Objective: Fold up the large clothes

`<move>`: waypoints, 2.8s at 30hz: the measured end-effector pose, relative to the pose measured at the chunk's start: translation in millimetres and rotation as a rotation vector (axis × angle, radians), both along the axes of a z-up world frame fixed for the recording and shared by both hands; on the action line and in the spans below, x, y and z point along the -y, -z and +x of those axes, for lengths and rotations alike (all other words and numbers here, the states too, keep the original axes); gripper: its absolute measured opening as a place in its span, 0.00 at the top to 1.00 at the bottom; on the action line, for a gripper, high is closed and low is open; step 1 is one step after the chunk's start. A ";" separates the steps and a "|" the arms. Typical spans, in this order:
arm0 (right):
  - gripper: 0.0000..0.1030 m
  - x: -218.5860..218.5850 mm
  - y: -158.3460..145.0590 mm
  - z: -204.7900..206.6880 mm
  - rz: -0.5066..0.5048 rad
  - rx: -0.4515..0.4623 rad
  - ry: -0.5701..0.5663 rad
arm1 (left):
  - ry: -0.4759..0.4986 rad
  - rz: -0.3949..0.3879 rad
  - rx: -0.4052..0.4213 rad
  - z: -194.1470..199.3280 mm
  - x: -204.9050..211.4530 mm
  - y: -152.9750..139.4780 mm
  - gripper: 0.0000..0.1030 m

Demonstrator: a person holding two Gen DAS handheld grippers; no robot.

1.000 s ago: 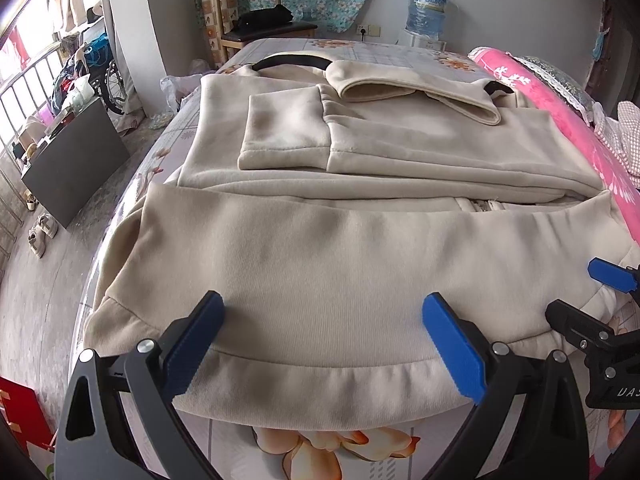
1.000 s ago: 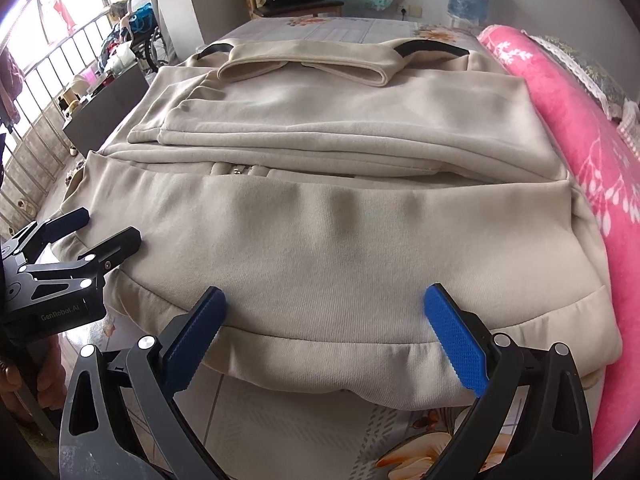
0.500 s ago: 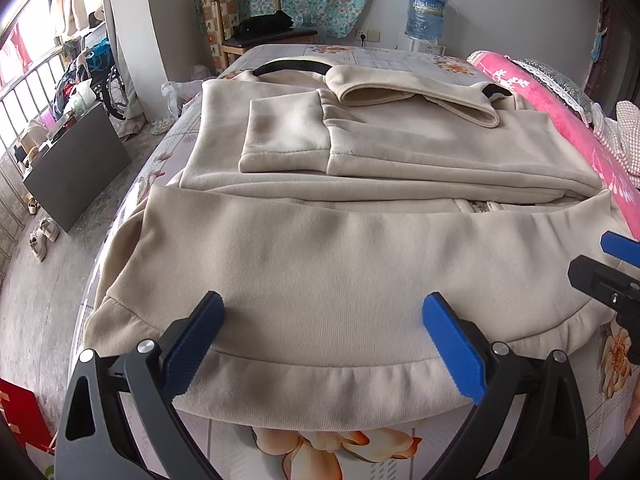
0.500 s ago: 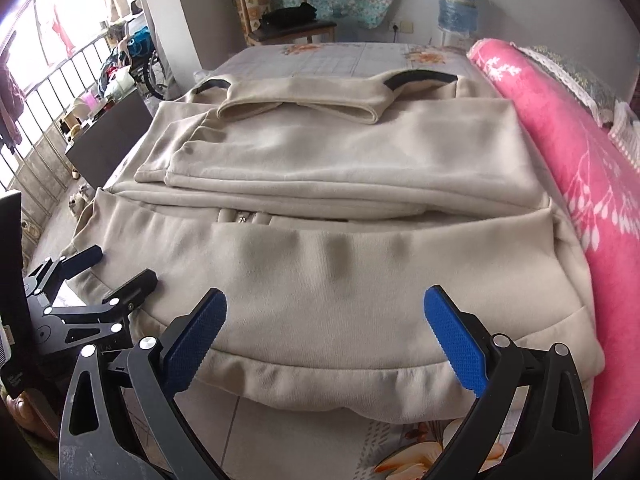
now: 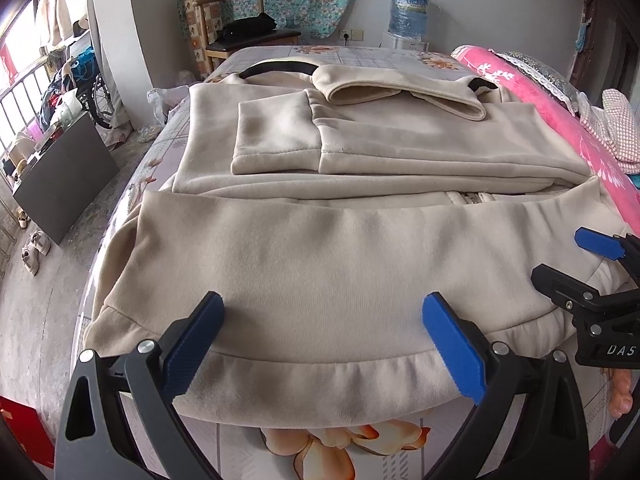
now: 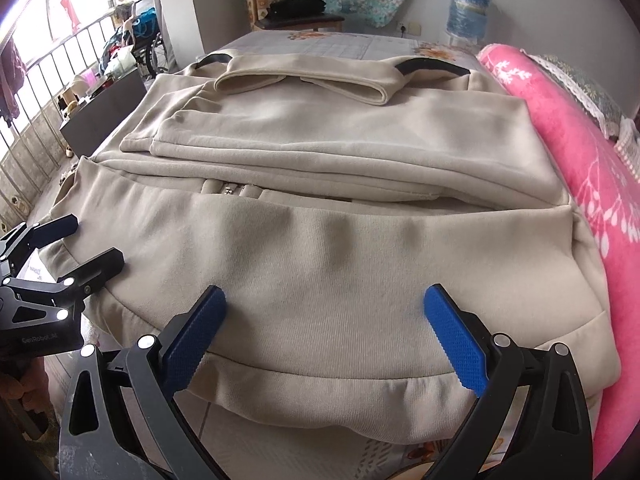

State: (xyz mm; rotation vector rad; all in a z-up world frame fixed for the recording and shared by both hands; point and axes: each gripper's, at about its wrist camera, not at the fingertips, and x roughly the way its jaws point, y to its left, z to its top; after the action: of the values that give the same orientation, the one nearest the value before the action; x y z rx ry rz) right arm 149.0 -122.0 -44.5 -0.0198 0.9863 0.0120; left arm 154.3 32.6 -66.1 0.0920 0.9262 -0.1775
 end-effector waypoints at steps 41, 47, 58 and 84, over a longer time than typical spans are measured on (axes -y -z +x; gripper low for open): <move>0.08 -0.4 0.9 0.2 -0.003 0.010 -0.001 | -0.116 -0.216 -0.059 28.8 -123.4 -7.8 0.53; 0.08 -1.0 1.2 -0.2 -0.004 0.008 0.002 | -0.055 -0.425 -0.041 18.4 -137.7 -17.4 0.59; 0.08 -0.9 1.4 -0.1 -0.005 0.006 0.003 | -0.079 -0.664 -0.134 43.3 -154.9 0.2 0.60; 0.08 1.3 1.0 0.0 -0.004 0.006 0.001 | -0.001 -0.045 -0.028 30.9 -77.3 -8.0 0.64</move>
State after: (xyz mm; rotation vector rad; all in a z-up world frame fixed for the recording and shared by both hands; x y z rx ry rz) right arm 148.9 -123.3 -45.5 -0.0228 0.9808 0.0093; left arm 185.2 109.9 -58.0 0.0478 0.9500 -0.1988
